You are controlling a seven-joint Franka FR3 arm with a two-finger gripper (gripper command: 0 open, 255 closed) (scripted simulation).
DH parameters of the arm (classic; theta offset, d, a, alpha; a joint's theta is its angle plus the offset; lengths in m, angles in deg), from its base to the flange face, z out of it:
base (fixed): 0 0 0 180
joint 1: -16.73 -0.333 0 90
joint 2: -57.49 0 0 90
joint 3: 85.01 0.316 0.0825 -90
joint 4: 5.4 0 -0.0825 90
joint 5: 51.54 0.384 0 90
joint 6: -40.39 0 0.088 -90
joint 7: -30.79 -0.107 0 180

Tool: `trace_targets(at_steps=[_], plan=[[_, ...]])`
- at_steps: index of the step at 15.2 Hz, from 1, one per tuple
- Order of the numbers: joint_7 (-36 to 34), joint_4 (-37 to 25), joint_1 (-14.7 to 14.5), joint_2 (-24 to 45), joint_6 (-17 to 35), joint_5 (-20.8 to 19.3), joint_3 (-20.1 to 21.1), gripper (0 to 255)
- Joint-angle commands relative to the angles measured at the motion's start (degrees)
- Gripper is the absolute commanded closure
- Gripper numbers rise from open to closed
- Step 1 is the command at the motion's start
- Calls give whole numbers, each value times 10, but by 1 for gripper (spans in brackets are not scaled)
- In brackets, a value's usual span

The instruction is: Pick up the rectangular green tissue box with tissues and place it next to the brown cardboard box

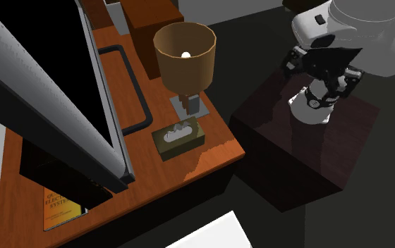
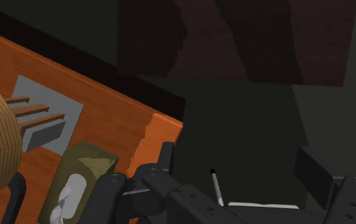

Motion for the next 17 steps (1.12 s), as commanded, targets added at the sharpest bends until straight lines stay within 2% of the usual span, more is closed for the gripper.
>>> trace_targets(at_steps=[1, 9, 17], plan=[[31, 8, 4, 17, 33, -26, -13, 0], [131, 15, 20, 133, 190, -117, -63, 0], [212, -34, 34, 286, 343, -185, -104, 0]])
